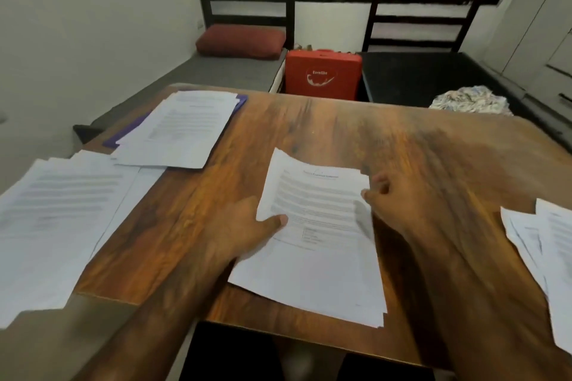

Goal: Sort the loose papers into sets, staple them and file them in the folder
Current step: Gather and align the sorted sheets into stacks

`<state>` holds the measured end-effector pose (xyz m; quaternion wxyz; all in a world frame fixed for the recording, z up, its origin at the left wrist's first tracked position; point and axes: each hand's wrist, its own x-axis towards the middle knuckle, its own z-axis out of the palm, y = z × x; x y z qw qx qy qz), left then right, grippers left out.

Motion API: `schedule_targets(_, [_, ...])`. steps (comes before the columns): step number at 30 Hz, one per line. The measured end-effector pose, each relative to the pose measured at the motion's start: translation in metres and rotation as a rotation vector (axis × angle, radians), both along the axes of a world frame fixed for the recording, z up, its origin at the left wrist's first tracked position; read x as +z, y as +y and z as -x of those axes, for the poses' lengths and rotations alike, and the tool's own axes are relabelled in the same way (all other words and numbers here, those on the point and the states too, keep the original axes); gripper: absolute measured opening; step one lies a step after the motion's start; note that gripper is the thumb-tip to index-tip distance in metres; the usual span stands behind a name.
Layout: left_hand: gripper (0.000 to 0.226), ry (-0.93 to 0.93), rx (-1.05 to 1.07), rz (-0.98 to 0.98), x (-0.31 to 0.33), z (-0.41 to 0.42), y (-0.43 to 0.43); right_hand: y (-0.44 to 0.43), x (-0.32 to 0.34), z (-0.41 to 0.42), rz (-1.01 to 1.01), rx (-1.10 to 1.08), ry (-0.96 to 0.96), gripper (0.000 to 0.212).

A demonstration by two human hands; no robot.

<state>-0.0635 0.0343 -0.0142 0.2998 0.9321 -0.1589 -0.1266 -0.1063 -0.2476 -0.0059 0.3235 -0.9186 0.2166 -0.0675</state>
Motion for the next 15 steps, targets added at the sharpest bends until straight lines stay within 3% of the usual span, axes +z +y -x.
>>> schedule_targets(3, [0.038,-0.135,0.071,-0.232,0.019,-0.013,-0.002,0.010,-0.009,-0.013,0.029,0.025,-0.037,0.037])
schedule_targets(4, [0.040,0.014,-0.045,-0.160,0.025,-0.025,-0.002,0.013,-0.012,-0.018,0.053,0.037,-0.050,0.039])
schedule_targets(5, [0.036,0.277,-0.228,-0.069,0.028,-0.039,-0.006,0.013,-0.016,-0.021,0.072,0.042,-0.067,0.039])
schedule_targets(6, [0.030,0.394,-0.332,-0.057,0.028,-0.046,-0.011,0.014,-0.018,-0.024,0.079,0.038,-0.083,0.039])
schedule_targets(7, [0.025,0.284,-0.298,-0.113,0.023,-0.050,-0.017,0.013,-0.019,-0.028,0.071,0.024,-0.094,0.041])
schedule_targets(9, [0.025,-0.376,-0.024,-0.174,0.010,-0.057,-0.033,0.010,-0.023,-0.035,0.051,-0.001,-0.108,0.048])
schedule_targets(10, [0.027,-0.508,0.014,-0.146,0.008,-0.059,-0.045,0.007,-0.027,-0.039,0.064,-0.010,-0.102,0.053])
schedule_targets(12, [0.032,-0.561,-0.057,-0.075,-0.001,-0.064,-0.063,-0.001,-0.038,-0.044,0.147,-0.017,-0.052,0.064])
schedule_targets(15, [0.048,-0.479,-0.135,-0.218,-0.024,-0.076,-0.073,-0.007,-0.049,-0.045,0.196,-0.029,0.002,0.075])
